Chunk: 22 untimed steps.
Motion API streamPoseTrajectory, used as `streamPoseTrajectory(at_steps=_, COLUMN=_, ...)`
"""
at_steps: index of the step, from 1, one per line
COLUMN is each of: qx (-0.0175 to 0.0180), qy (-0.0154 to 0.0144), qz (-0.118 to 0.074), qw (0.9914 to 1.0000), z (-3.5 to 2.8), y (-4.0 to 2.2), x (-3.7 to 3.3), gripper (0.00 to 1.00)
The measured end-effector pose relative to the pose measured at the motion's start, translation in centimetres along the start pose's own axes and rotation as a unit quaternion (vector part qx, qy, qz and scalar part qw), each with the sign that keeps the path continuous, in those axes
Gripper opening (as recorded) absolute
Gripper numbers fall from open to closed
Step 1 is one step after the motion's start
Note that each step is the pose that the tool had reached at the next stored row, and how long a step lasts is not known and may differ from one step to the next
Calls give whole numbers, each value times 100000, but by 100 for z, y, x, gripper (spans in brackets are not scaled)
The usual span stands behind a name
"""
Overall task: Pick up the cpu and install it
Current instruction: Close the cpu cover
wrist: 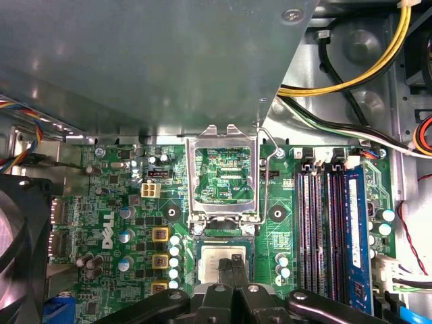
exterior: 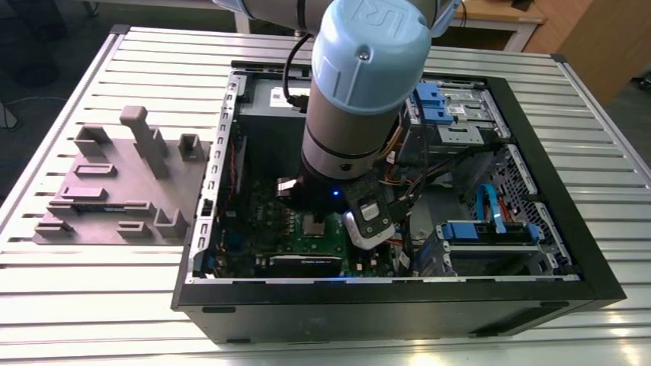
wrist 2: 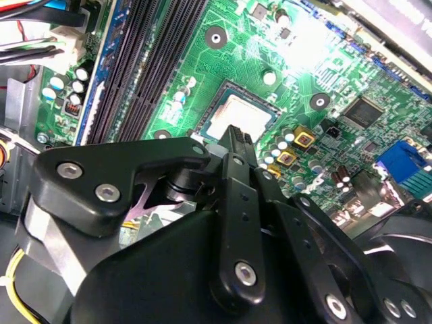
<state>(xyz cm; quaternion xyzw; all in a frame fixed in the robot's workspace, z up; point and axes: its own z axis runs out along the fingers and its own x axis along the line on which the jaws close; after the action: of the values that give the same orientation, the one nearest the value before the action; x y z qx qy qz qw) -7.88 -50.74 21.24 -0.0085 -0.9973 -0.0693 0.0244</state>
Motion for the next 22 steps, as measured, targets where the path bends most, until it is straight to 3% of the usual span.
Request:
streamPoseTrajectory(at_steps=19, qx=5, qy=5, qz=-28, qw=100000, z=-1, y=0, x=0, gripper=11)
streamPoseTrajectory(at_steps=22, qx=7, qy=7, qz=-29, qw=100000, z=-73, y=23, x=4, gripper=11)
